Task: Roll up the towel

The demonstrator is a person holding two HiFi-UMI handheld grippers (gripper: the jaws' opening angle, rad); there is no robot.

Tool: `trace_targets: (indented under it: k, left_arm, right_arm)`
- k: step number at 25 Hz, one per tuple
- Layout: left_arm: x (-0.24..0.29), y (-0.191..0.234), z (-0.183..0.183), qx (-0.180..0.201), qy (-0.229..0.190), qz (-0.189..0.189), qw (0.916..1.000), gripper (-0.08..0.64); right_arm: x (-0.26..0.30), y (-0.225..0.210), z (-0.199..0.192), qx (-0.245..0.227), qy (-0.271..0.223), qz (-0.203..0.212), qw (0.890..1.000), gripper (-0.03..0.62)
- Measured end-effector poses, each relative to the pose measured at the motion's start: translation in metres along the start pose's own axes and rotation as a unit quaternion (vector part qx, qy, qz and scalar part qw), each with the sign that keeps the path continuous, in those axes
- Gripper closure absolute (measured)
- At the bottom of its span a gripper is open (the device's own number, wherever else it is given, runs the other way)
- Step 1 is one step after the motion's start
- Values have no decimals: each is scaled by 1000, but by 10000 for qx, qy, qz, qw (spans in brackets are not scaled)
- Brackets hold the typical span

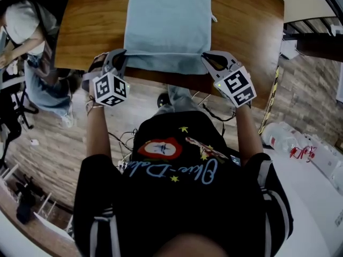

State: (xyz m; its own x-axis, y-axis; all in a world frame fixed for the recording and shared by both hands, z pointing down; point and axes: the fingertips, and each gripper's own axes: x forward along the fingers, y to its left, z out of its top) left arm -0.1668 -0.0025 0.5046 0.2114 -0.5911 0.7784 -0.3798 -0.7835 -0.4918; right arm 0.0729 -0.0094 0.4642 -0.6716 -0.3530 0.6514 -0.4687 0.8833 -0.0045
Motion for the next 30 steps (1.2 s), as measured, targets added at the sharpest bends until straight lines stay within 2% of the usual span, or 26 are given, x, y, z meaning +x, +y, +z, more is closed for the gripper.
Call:
trace_targets:
  k: [4, 7, 8, 9, 12, 14, 15, 16, 18, 20, 21, 23, 25, 28, 30]
  left_arm:
    - [11, 6, -2, -67, 154, 182, 9997, 538]
    - [11, 10, -7, -304, 210, 355, 9987, 441]
    - [9, 12, -9, -418, 203, 419, 9980, 429]
    - [6, 16, -11, -540, 180, 491, 9972, 419]
    - [-12, 31, -12, -992, -36, 790, 9919, 413]
    - [-29, 35, -8, -1094, -262, 885, 9897, 413]
    - [-36, 29, -5, -923, -325, 820, 9918, 413]
    - [-39, 19, -3, -589, -315, 681, 9954, 413]
    - [-35, -9, -3, 299, -111, 282, 9991, 413]
    - [-24, -35, -7, 1005, 100, -81, 9949, 413]
    - [-20, -43, -10, 1219, 156, -197, 9922, 413]
    - [-13, -50, -12, 1377, 205, -303, 9898, 414]
    - [-9, -50, -10, 1355, 196, -291, 9901, 419]
    - [-5, -48, -10, 1436, 259, -299, 9888, 467]
    - [-6, -50, -11, 1414, 292, -384, 9888, 498]
  right_arm:
    - [13, -9, -10, -153, 258, -107, 9995, 578]
    - [18, -10, -17, -213, 392, -201, 9988, 566]
    - [18, -12, -18, -219, 402, -247, 9986, 528]
    - [17, -14, -18, -227, 379, -307, 9986, 499]
    - [2, -17, -4, -354, 72, -441, 9984, 495]
    - [-10, -7, 6, -515, -165, -333, 9980, 495]
    - [-15, 1, 8, -630, -230, -218, 9975, 495]
    - [-19, 12, 8, -780, -243, -81, 9966, 495]
    - [-21, 34, 1, -1189, -126, 185, 9926, 495]
    - [-16, 52, -11, -1643, 103, 392, 9856, 489]
    - [-12, 58, -18, -1851, 259, 457, 9813, 476]
    - [-4, 62, -33, -2249, 615, 493, 9712, 468]
    - [3, 58, -45, -2525, 895, 466, 9623, 466]
    - [10, 52, -52, -2562, 1002, 471, 9603, 470]
    - [11, 51, -52, -2469, 974, 569, 9625, 542]
